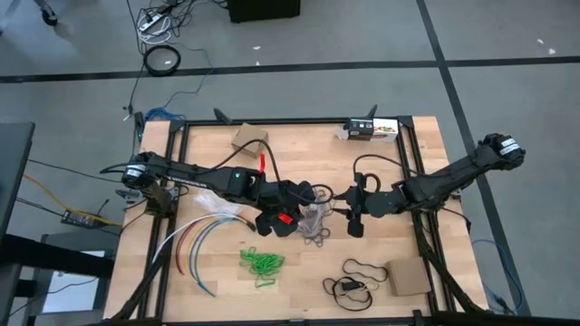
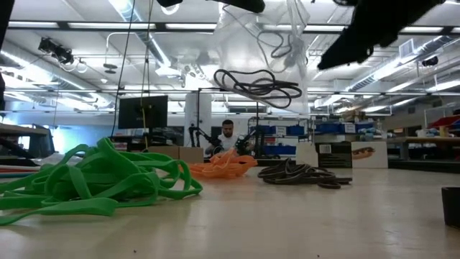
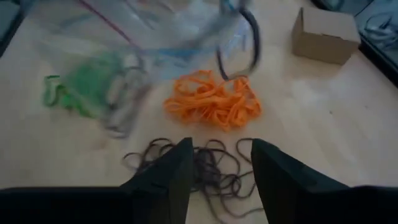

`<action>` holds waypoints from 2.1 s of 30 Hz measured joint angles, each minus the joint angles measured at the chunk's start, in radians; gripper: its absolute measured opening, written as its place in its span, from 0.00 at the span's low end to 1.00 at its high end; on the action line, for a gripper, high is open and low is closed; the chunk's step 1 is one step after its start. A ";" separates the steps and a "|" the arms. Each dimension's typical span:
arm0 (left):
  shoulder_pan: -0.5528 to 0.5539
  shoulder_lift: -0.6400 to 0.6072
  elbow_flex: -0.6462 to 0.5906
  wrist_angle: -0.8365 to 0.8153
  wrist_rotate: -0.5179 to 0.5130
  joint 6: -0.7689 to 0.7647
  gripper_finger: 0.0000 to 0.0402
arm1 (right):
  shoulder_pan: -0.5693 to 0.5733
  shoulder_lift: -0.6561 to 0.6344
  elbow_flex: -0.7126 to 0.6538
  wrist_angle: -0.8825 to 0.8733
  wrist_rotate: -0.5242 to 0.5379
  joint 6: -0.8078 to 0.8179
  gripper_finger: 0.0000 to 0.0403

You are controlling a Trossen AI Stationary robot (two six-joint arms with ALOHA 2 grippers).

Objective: Sort rubber bands
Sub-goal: Put the purple rubber band into the transparent zip bag

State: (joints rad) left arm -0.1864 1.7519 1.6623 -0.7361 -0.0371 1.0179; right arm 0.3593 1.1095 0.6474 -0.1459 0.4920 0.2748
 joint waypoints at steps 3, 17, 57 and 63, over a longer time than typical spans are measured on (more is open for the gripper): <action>-0.009 0.000 0.000 0.000 0.007 -0.001 0.00 | -0.030 0.000 -0.131 0.262 0.013 -0.059 0.36; -0.017 0.000 0.000 0.048 0.059 0.000 0.00 | -0.115 0.058 -0.363 0.879 -0.131 -0.227 0.35; 0.017 0.000 0.000 0.044 0.141 -0.075 0.00 | -0.042 0.053 0.144 0.452 -0.147 -0.698 0.00; 0.029 0.003 0.000 0.042 0.144 -0.083 0.00 | -0.035 0.083 0.263 0.217 -0.069 -0.613 0.00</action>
State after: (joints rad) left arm -0.1574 1.7547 1.6619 -0.6942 0.1068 0.9346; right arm 0.3240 1.1922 0.9105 0.0708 0.4232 -0.3386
